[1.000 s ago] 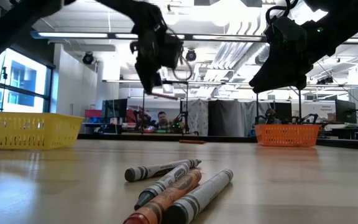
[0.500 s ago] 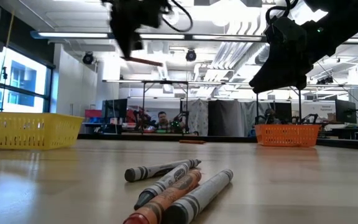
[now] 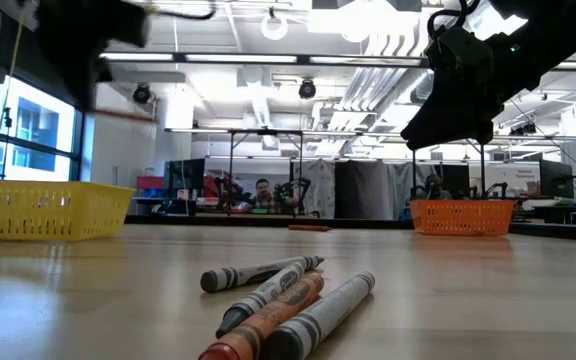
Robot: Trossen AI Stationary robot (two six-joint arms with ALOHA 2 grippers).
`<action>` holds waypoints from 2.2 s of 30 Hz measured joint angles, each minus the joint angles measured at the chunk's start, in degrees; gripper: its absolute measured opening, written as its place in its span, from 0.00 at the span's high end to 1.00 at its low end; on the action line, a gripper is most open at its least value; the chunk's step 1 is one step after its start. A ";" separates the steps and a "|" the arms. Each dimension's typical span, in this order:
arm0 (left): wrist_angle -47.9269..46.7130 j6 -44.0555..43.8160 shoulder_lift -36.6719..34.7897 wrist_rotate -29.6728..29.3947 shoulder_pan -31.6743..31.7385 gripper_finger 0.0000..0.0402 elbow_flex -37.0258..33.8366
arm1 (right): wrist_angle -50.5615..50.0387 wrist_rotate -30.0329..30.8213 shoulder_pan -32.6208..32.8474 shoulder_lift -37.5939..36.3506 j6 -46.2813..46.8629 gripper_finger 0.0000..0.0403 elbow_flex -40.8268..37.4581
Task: Sort crayons
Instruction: Put the orange crayon into the yellow bin
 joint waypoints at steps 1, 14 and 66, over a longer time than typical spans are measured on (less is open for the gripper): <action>0.05 -2.11 -1.65 -1.10 -0.86 1.00 -2.16 | 0.01 0.00 -0.01 0.00 -0.02 0.69 0.00; 6.99 -12.95 -13.34 -4.65 -6.14 1.00 -19.11 | 0.03 0.00 0.00 0.00 0.00 0.69 0.00; 44.43 -0.55 -12.04 -25.56 -7.44 0.67 -16.03 | 0.05 0.00 -0.01 0.00 0.00 0.69 0.00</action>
